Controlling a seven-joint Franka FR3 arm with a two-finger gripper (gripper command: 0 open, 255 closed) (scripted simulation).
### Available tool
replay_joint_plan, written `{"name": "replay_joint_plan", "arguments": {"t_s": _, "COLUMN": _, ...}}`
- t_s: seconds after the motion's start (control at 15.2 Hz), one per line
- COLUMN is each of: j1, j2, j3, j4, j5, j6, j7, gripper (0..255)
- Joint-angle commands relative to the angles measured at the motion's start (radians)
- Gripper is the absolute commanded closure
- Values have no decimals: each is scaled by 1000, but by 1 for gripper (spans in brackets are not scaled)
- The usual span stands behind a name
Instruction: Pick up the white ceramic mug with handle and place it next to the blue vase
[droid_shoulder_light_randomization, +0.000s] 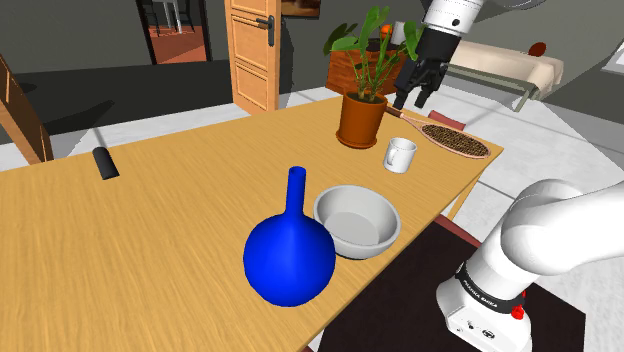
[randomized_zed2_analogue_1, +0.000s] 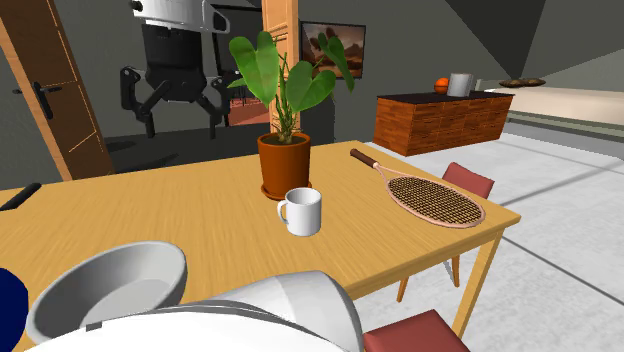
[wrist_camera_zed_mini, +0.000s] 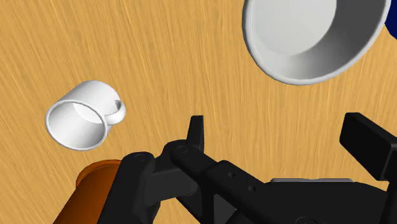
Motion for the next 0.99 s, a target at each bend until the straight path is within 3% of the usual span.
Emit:
{"name": "replay_joint_plan", "arguments": {"t_s": 0.0, "j1": 0, "j2": 0, "j3": 0, "j4": 0, "j5": 0, "j6": 0, "j7": 0, "gripper": 0}}
{"name": "replay_joint_plan", "arguments": {"t_s": 0.92, "j1": -92, "j2": 294, "j3": -213, "j4": -13, "j5": -126, "j6": 217, "j7": -221, "gripper": 0}}
